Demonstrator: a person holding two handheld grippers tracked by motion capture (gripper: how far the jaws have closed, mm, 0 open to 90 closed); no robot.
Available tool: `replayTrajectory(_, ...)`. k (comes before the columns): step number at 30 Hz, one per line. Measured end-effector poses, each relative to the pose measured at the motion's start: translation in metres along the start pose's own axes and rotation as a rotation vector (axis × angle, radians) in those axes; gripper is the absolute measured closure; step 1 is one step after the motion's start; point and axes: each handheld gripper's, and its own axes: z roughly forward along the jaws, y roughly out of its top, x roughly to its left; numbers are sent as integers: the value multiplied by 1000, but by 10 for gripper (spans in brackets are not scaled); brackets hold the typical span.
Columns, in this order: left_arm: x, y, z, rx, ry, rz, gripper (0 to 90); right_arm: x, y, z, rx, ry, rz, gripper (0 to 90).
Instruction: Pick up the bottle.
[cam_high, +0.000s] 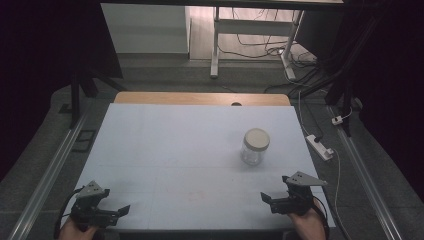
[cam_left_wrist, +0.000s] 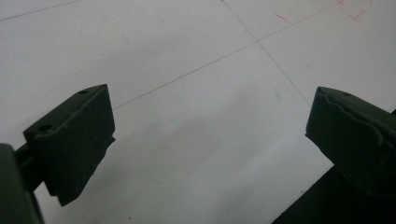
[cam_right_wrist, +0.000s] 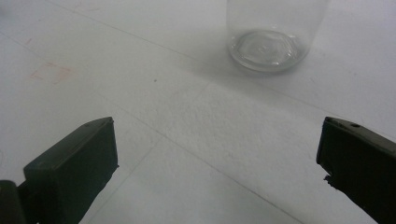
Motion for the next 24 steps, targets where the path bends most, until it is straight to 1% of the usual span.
replayTrajectory(3,0,0,0,0,-1,1,22,-1,2,4,2,20,-1,0)
replayTrajectory(11,0,0,0,-1,-2,4,22,0,7,11,3,37,-2,0)
replayTrajectory(16,0,0,0,-2,-4,4,22,0,9,16,2,44,-10,0)
replayTrajectory(19,0,0,0,-2,-5,4,22,-1,13,18,-10,47,-14,0)
replayTrajectory(24,0,0,0,-5,-10,7,22,-2,17,22,-22,44,-2,0)
